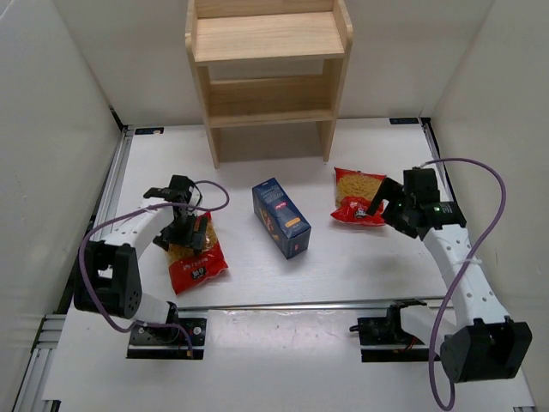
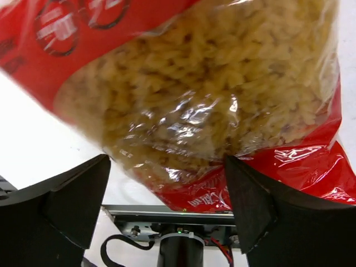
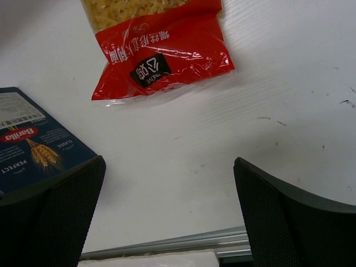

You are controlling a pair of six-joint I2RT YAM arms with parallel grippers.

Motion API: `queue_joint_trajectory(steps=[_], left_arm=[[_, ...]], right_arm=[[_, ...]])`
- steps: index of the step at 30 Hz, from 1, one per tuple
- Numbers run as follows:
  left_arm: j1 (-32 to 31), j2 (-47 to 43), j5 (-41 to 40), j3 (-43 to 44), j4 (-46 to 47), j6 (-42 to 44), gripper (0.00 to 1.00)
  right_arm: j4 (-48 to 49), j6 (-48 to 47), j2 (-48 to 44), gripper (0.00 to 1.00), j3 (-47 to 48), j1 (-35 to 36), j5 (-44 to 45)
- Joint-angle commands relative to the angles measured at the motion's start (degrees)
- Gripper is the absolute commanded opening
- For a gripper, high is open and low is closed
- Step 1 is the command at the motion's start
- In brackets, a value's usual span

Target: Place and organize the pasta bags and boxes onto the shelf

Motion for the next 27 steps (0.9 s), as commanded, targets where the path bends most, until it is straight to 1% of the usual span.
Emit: queue_joint_trajectory(steps=[1,3,4,7,8,9,14,17,18,21,27], left_arm=[[-1.40,0.73,1.03,-0.59,0.75,-0.01,0.92],[-1.40,1.35,3.59,-1.29,1.89,-0.01,0.83],[-1.93,1.96,5.86,-1.29,1.89,-0.01,0.70],[-1.93,3.19,8.86,-1.82,3.21,-0.01,0.44],[-1.93,3.98,8.87,-1.12,3.21,-0.01,0.24],[-1.93,3.98,8.87,-1.12,3.21,-0.01,0.10],[-1.93,0.65,8.18,0.90,1.37,-0.01,0.10],[-1.93,-4.61,8.17,4.41,-0.56,-0.01,0.10],[-1.93,-7.76,8.17,6.07,-0.57,-0.01,0.10],[-1.93,-12.35,8.17,8.72,-0.57,-0.01,0.10],[-1.93,-14.91,8.69,10.05,-1.71,-0.01,0.10]], right_arm=[[1.77,1.60,2.36,1.00,1.88,2.74,1.75],[1.77,1.60,3.68,1.00,3.54,3.89,3.59],[1.77,1.60,3.69,1.00,4.08,4.76,4.21],[1.25,1.60,4.30,1.00,5.39,5.30,6.05],[0.55,1.60,4.30,1.00,5.40,5.30,6.58],[0.54,1.60,4.30,1.00,5.40,5.91,6.59],[-0.07,1.08,3.77,1.00,5.40,6.44,8.78],[-0.07,1.08,3.25,1.00,4.87,6.44,9.31],[-0.07,1.08,3.25,1.00,4.87,6.44,9.31],[-0.07,1.08,3.25,1.00,4.87,6.97,9.31],[-0.07,1.60,3.25,1.00,4.87,7.50,10.37]])
